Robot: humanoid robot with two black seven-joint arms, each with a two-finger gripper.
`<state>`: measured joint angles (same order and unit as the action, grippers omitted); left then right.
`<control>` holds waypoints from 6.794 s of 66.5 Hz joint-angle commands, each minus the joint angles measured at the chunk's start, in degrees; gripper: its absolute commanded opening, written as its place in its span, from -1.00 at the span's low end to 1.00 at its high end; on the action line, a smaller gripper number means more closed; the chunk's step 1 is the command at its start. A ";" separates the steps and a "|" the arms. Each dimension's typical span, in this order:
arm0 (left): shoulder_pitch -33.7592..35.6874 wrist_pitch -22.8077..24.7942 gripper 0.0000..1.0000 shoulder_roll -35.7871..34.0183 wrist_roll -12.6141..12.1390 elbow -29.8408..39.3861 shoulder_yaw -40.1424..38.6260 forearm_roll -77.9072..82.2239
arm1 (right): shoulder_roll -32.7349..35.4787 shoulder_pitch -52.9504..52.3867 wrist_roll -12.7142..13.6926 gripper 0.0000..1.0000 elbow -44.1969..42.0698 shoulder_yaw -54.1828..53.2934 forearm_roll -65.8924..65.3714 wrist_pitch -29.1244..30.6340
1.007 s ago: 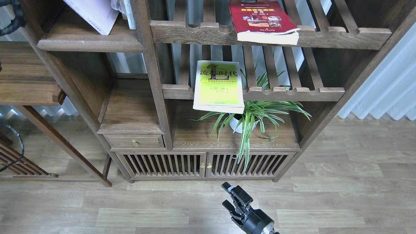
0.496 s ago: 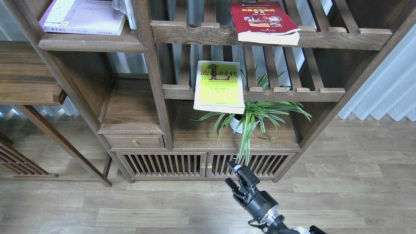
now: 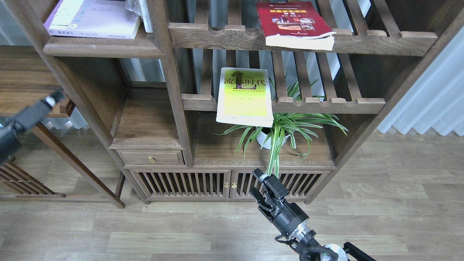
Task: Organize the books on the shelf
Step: 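Reach the right gripper to the yellow book on the middle shelf, then tip the yellow book out of the shelf with the right gripper, then grasp the yellow book with the left gripper beside the right gripper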
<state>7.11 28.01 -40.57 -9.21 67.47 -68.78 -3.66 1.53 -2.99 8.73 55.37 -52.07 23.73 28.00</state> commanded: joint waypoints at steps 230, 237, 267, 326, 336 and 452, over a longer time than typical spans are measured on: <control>-1.22 -0.01 1.00 10.86 0.07 -12.09 -5.84 2.43 | -1.53 -5.19 1.99 -0.91 2.55 3.73 5.45 0.00; -3.15 -0.01 1.00 12.71 0.16 -12.18 -4.00 1.91 | -1.53 -1.94 4.97 -0.90 2.55 4.96 4.30 0.00; -0.53 -0.01 0.98 -3.81 0.16 -2.17 29.13 -29.91 | -1.53 -1.85 13.68 -0.90 1.68 10.06 2.90 0.00; 3.70 -0.01 0.97 3.13 0.25 1.00 41.80 -32.37 | -1.53 -5.36 19.27 -0.88 -4.83 14.02 1.67 0.00; 4.32 -0.01 0.97 8.67 0.51 -0.67 42.41 -32.55 | -1.53 -4.92 19.27 -0.87 -4.65 14.02 1.75 0.00; 12.05 -0.01 -0.95 18.87 3.85 -11.92 52.34 -38.61 | -1.53 -3.78 19.27 -0.01 -4.83 13.93 0.61 0.00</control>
<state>19.25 28.01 -21.19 -5.34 55.40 -16.44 -42.39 0.03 -6.45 28.02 50.73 -38.19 25.06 28.00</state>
